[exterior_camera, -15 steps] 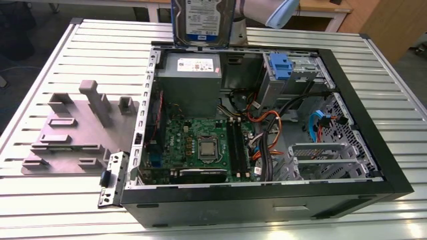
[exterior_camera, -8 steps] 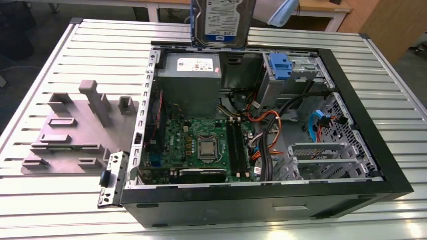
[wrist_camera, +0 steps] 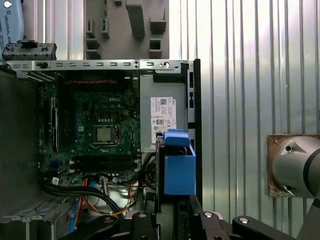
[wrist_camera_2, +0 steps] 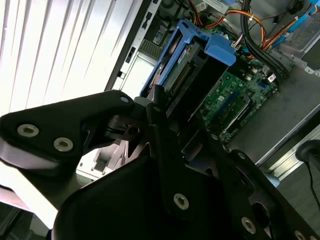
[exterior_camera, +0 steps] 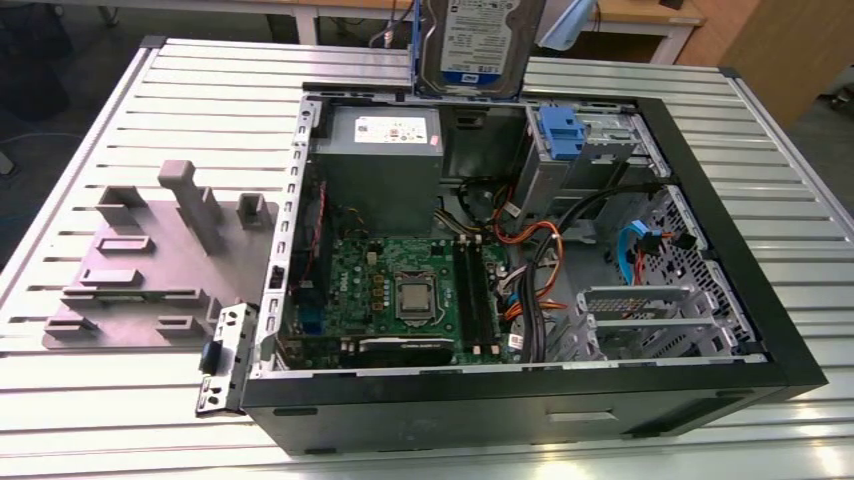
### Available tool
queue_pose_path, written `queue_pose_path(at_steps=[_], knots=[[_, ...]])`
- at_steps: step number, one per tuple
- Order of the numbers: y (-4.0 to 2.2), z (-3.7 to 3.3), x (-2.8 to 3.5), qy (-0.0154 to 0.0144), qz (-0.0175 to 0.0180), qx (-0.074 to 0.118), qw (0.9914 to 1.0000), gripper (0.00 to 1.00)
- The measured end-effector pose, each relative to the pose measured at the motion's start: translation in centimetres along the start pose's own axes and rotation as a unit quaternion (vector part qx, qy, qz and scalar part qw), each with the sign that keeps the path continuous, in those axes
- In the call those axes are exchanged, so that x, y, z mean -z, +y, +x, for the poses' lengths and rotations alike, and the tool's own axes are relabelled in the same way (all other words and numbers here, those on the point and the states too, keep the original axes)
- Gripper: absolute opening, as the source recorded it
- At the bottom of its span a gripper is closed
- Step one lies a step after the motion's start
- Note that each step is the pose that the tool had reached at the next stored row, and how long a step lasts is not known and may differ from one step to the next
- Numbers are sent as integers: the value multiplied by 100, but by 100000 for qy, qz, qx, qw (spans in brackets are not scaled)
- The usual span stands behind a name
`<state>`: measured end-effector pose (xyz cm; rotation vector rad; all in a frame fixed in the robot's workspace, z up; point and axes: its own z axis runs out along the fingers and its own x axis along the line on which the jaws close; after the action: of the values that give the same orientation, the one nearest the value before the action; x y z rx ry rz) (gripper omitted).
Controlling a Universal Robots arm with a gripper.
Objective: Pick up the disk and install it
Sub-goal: 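Pick up the disk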
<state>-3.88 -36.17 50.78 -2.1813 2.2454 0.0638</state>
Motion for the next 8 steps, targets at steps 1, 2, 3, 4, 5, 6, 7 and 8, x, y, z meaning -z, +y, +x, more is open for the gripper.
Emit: queue_pose_path(at_steps=[1,2,3,4,5,6,7,8], knots=[[-14,0,0,-4,-1,3,100000,35],[-17,0,0,-9,1,3,100000,35],[-17,0,-1,-11,3,1,100000,35],[-17,-1,0,-6,1,-5,100000,35],[-17,-1,0,-5,0,-7,100000,35],[-18,1,0,-7,2,-5,100000,35],[-19,7,0,1,-2,5,100000,35],[-19,18,0,-5,2,5,100000,35]])
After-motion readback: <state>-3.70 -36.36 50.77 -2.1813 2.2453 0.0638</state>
